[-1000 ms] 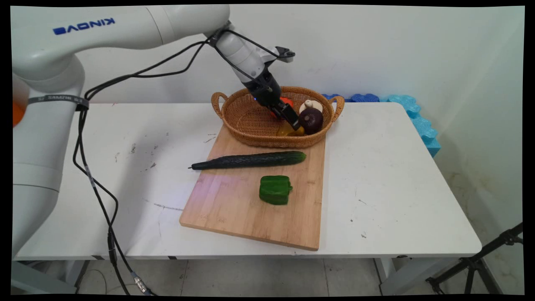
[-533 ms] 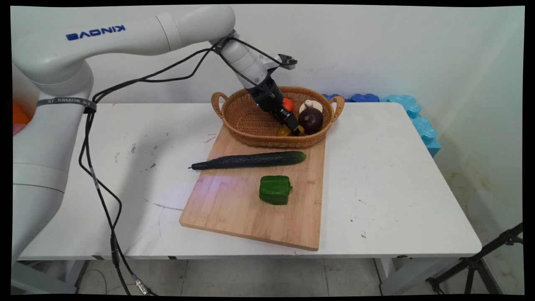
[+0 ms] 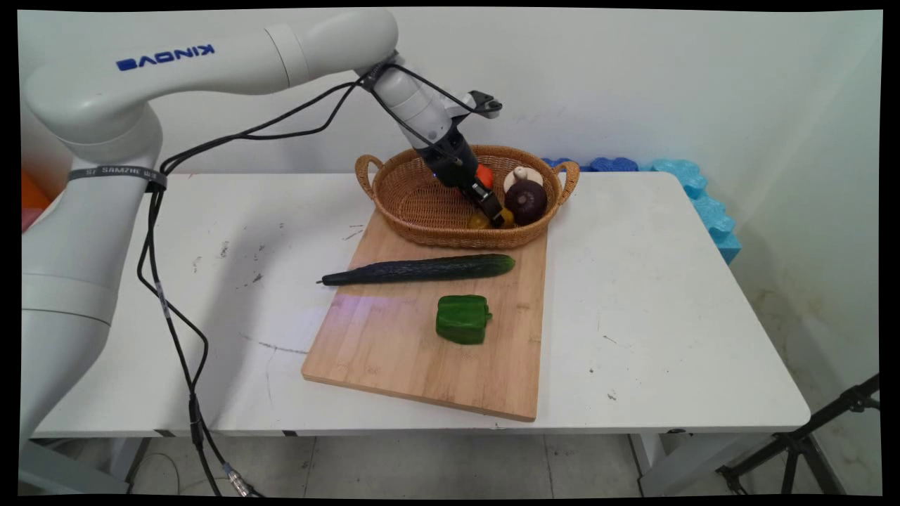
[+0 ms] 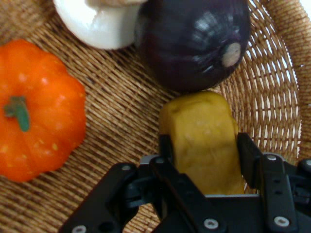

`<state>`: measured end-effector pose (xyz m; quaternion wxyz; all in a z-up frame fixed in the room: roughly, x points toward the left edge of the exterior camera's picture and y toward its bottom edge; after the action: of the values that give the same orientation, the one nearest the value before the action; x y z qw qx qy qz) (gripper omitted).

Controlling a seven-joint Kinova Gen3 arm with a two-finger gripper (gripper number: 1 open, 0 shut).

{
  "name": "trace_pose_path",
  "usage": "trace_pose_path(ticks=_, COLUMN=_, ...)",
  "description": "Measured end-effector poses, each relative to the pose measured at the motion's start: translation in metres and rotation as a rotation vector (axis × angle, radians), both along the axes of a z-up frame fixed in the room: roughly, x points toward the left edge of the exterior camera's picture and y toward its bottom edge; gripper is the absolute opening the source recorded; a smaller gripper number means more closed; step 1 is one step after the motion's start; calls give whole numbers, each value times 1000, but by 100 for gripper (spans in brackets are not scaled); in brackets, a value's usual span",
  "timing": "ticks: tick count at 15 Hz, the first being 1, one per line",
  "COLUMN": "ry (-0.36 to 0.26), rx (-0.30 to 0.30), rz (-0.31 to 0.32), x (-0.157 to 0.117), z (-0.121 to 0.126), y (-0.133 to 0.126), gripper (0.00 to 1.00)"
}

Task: Place the picked object on the cutting board

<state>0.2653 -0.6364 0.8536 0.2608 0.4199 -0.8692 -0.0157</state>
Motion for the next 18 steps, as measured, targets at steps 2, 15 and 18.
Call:
trace_pose_path(ticks=2, ry=-2, rx=-27, rz=-4, x=2, z=13, y=2, gripper=0)
trace_pose_path(ticks=15, ry=41, rx=-204, rz=-128, x=49, z=162, y=107, gripper=0)
trace_pose_path(ticks=18, ry=42, rx=-204, rz=-175, x=68, z=175, y=144, gripper=0)
